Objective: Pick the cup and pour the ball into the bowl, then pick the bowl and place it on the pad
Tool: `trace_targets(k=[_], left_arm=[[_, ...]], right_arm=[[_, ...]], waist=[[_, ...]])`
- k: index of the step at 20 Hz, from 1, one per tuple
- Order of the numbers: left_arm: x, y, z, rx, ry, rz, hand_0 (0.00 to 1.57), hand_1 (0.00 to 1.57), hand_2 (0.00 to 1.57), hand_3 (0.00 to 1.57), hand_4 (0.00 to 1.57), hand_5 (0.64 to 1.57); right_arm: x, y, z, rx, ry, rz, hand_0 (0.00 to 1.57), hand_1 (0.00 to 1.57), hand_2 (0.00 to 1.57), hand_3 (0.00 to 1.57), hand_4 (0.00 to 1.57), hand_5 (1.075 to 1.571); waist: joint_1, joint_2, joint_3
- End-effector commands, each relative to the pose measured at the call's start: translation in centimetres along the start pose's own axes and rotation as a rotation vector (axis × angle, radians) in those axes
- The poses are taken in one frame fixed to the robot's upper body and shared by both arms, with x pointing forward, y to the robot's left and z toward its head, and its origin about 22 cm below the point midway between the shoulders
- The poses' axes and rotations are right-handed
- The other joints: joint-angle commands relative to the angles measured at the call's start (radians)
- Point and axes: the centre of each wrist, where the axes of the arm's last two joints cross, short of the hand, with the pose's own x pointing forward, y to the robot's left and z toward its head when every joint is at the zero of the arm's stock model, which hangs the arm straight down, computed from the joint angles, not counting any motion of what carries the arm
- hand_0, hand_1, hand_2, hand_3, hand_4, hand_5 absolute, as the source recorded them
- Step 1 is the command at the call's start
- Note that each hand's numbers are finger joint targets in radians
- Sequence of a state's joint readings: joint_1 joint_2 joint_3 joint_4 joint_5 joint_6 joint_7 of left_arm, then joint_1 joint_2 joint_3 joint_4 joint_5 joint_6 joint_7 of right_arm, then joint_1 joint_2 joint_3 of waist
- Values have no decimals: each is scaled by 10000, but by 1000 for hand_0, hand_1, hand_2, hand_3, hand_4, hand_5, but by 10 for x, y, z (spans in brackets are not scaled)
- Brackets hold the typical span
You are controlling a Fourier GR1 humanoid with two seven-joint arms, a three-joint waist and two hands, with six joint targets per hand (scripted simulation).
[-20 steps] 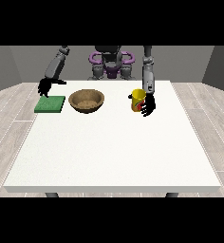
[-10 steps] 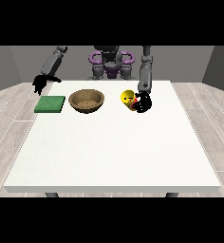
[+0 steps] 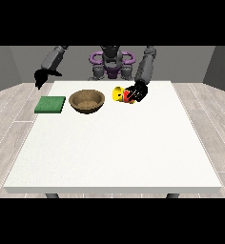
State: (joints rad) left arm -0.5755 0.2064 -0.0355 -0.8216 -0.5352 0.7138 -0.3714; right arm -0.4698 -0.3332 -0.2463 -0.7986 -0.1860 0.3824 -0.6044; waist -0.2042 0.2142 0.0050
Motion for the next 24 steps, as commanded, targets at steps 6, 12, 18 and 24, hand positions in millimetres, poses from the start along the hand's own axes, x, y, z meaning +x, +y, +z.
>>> trace_targets(k=[6, 12, 18, 24], left_arm=[[92, -52, -8, -1909, -1326, -1910, 1425, 1425, 1571, 1571, 1165, 1570], [119, -65, -9, -3528, -2537, -4505, 1268, 1268, 1571, 1541, 877, 1533], [172, -78, -1, -4214, -3519, -5049, 176, 176, 1571, 1425, 867, 1527], [213, -72, -5, -4274, -4432, -6602, 0, 0, 1571, 1569, 576, 1521]], right_arm=[[-19, -36, 43, -1434, 775, 280, 0, 0, 230, 148, 375, 1546], [-37, -39, 82, -1962, 2151, 145, 0, 0, 298, 224, 393, 1543], [-40, -46, 98, -2148, 1600, 98, 0, 0, 222, 296, 417, 1541], [-41, -53, 109, -2286, 2368, 65, 0, 0, 263, 320, 395, 1536]], waist=[[1352, -1063, -20], [1794, -2383, -19], [2178, -1902, -38], [2051, -2598, -38]])
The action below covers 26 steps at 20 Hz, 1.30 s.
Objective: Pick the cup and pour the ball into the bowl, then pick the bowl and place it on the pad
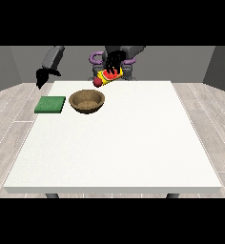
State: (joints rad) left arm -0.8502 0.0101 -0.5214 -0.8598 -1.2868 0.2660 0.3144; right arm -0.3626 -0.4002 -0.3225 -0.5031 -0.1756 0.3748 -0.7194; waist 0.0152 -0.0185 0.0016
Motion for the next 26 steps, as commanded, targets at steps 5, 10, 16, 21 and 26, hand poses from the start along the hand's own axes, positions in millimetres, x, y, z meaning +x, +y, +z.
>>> trace_targets(k=[5, 10, 16, 21, 26], left_arm=[[36, 28, 7, 47, -1048, -1374, 0, 0, 1571, 1571, 558, 1525], [37, 54, -8, 117, -1542, -2144, 0, 0, 1571, 1571, 619, 1538], [26, 34, -4, -820, -2488, -4251, 1164, 1164, 1571, 1571, 1130, 1542], [17, 50, -7, -303, -2524, -4065, 1453, 1453, 1571, 1571, 1090, 1547], [7, 83, -16, 471, -2009, -1840, 211, 211, 1571, 1571, 1021, 1569]], right_arm=[[8, -27, 9, -117, -91, 2, 0, 0, 169, 338, 399, 1532], [9, -18, -1, -272, -767, -240, 0, 0, 181, 295, 432, 1530], [12, -21, 2, 90, -507, -254, 0, 0, 103, 246, 419, 1530], [4, -6, 0, -24, -502, 140, 0, 0, 304, 414, 435, 1529], [14, -14, -11, -240, 646, -446, 0, 0, 340, 331, 716, 1559]], waist=[[269, 19, -4], [363, 532, -3], [-154, 252, -6], [151, 293, -11], [1046, 269, -21]])
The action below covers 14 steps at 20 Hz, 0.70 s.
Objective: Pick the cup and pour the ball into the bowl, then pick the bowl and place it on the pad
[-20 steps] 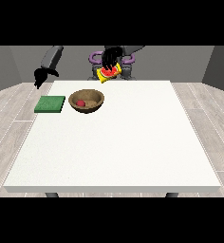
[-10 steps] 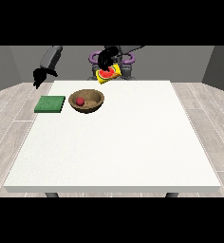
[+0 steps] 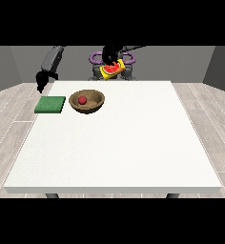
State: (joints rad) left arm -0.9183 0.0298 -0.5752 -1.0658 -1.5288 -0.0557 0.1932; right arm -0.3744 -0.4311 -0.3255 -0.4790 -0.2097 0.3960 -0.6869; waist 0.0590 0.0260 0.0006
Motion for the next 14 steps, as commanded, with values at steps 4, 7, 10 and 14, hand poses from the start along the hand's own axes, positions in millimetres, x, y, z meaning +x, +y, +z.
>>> trace_targets(k=[4, 7, 10, 14], left_arm=[[-57, -25, 34, 1207, 1829, 3051, 0, 0, 1571, 1571, 773, 1510], [-92, -60, 65, 1393, 2526, 5072, 1546, 1546, 1571, 1463, 1008, 1523], [-61, -88, 88, 1645, 2792, 7682, 1394, 1394, 1210, 955, 1301, 1571], [-67, -117, 122, 3178, 3172, 9387, 1293, 1293, 1105, 782, 1426, 1571]], right_arm=[[5, -17, 7, -972, 146, -288, 0, 0, 362, 289, 705, 1566], [21, -32, 3, -1120, -724, -322, 0, 0, 362, 289, 705, 1566], [26, -25, -9, -1393, -1248, -370, 0, 0, 360, 327, 721, 1563], [45, -38, -15, -1826, -2229, -539, 0, 0, 375, 187, 691, 1549]], waist=[[1467, 98, -27], [1765, 1027, -64], [2346, 1985, -99], [2879, 3126, -119]])
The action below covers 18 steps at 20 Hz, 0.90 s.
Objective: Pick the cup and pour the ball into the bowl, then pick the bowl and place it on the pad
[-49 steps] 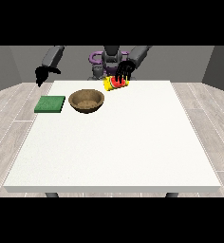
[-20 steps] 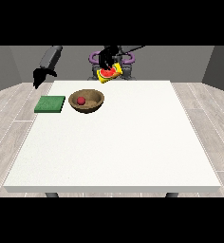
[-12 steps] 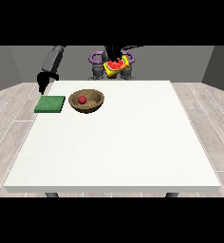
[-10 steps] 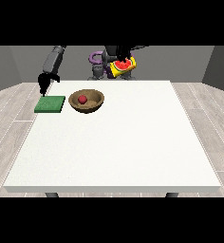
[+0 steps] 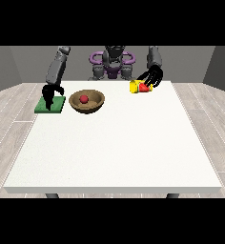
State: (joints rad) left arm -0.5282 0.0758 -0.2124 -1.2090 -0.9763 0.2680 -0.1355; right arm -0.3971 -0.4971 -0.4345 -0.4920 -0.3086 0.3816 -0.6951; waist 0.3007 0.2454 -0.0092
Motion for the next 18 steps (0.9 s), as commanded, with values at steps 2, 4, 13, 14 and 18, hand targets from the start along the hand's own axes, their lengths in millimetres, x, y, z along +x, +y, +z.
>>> trace_targets(k=[2, 4, 13, 14, 18], left_arm=[[-44, 10, 33, 1818, -274, 2405, 1284, 1284, 1104, 755, 1422, 1567], [-63, 22, 37, 2231, -715, 3184, 1176, 1176, 1071, 719, 1413, 1564], [-89, 1, 41, 1630, -268, 7099, 0, 0, 0, 0, 0, 638], [-80, 14, 27, 1874, -369, 7187, 0, 0, 0, 0, 0, 643], [-87, 6, 37, 1974, -125, 7253, 0, 0, 0, 0, 0, 654]], right_arm=[[25, -19, -12, -523, -913, -220, 0, 0, 390, 237, 692, 1546], [26, -17, -14, -585, -980, -417, 0, 0, 417, 241, 685, 1550], [59, 21, -67, 33, -1812, -800, 0, 0, 0, 0, 0, 1570], [38, 35, -60, 269, -1990, -788, 0, 0, 0, 0, 0, 1571], [15, 68, -59, 260, -850, -1359, 0, 0, 0, 0, 0, 1569]], waist=[[683, 1290, 26], [808, 1385, 32], [118, 2383, 72], [-159, 2532, 95], [-312, 2095, 92]])
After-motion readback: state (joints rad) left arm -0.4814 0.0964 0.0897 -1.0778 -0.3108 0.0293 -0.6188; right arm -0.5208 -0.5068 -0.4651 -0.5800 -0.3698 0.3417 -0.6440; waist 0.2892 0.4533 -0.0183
